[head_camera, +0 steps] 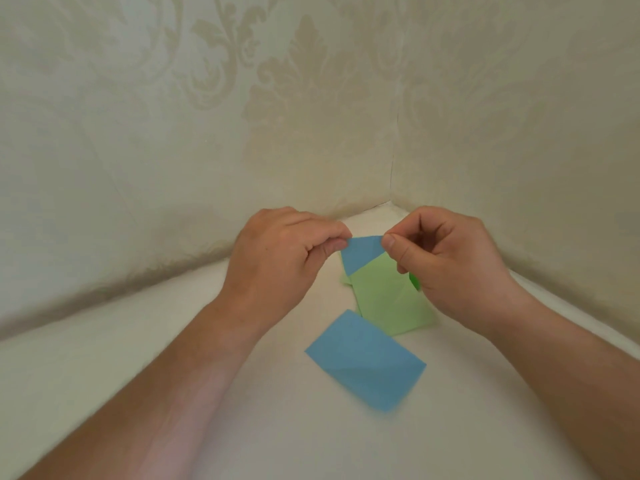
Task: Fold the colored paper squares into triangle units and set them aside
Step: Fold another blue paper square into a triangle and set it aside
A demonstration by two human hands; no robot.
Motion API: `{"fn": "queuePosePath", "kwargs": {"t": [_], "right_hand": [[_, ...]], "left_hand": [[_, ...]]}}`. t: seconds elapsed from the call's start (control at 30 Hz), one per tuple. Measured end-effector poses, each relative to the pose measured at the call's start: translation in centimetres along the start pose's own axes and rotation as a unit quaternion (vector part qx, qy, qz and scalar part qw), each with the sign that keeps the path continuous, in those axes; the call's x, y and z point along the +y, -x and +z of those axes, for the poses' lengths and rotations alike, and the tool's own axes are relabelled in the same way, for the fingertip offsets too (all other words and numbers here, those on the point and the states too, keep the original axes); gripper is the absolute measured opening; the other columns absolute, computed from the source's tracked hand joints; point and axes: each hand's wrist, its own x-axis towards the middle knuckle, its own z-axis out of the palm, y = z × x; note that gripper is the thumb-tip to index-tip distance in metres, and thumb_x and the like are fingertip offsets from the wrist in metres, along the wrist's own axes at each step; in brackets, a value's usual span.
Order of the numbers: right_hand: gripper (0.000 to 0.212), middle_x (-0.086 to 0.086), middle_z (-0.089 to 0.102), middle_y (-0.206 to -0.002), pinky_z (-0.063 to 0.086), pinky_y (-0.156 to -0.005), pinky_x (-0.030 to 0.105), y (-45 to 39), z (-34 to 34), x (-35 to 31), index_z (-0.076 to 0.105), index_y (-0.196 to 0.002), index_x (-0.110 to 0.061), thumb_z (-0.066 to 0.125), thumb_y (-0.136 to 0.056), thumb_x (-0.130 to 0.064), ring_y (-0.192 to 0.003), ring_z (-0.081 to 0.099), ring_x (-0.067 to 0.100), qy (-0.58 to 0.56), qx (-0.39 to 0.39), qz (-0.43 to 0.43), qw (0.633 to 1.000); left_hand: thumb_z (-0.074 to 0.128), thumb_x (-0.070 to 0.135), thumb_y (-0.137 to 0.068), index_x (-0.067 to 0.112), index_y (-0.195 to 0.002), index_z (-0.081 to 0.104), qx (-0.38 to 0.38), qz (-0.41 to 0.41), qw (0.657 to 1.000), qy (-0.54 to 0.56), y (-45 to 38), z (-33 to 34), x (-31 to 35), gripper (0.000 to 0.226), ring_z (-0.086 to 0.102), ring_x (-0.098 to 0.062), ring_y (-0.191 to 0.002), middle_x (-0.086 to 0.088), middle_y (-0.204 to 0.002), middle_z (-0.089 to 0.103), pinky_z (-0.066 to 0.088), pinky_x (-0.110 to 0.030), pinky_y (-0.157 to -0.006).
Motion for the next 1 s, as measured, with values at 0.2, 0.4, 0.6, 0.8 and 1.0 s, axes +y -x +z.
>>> {"fn": "queuePosePath", "kwargs": {"t": [0.2,0.4,0.6,0.8,1.0], "right_hand": [[0.018,-0.007,0.060,-0.060,0.037,-0.047,0.020,0.2,0.0,0.2,0.071,-0.074,-0.020,0.076,-0.091,-0.017,-0.052,0.045,0.007,0.003,-0.002,0.001,1.000],[0.013,-0.008,0.062,-0.064,0.040,-0.053,0.022,0.1,0.2,0.6,0.074,-0.079,-0.025,0.080,-0.089,-0.021,-0.060,0.050,0.010,-0.010,-0.017,-0.034,0.999],[0.001,-0.005,0.070,-0.084,0.045,-0.062,0.033,0.1,0.0,0.4,0.076,-0.091,-0.022,0.076,-0.090,-0.023,-0.073,0.058,0.016,-0.043,-0.042,-0.054,0.997],[0.020,0.007,0.075,-0.079,0.057,-0.079,0.049,0.0,0.2,-0.3,0.078,-0.073,-0.026,0.078,-0.089,-0.012,-0.074,0.068,0.019,-0.090,-0.016,-0.003,0.996],[0.020,0.008,0.077,-0.079,0.059,-0.080,0.048,0.0,0.6,-0.5,0.079,-0.074,-0.030,0.079,-0.088,-0.014,-0.075,0.072,0.021,-0.086,0.010,0.016,0.996]], "left_hand": [[0.060,0.031,-0.096,0.031,-0.095,0.069,-0.065,-0.055,0.995,0.042,0.4,0.0,0.9,0.009,0.057,-0.009,-0.080,0.017,-0.083,0.066,0.045,-0.034,-0.078],[0.067,0.046,-0.092,0.031,-0.079,0.072,-0.016,-0.083,0.995,0.044,0.4,0.5,1.4,0.020,0.058,-0.010,-0.075,0.012,-0.075,0.060,0.047,-0.031,-0.067],[0.078,0.024,-0.090,0.020,-0.084,0.079,-0.060,-0.214,0.925,0.307,0.6,0.6,2.7,0.007,0.058,-0.003,-0.068,0.005,-0.078,0.073,0.046,-0.018,-0.067],[0.076,0.031,-0.091,0.020,-0.085,0.079,-0.112,-0.239,0.900,0.347,0.9,1.0,2.8,0.013,0.066,-0.016,-0.076,0.000,-0.081,0.075,0.051,-0.034,-0.073],[0.080,0.025,-0.089,0.021,-0.085,0.081,-0.116,-0.264,0.886,0.365,0.6,0.8,2.7,0.006,0.068,-0.015,-0.074,0.001,-0.080,0.077,0.053,-0.032,-0.071]]}}
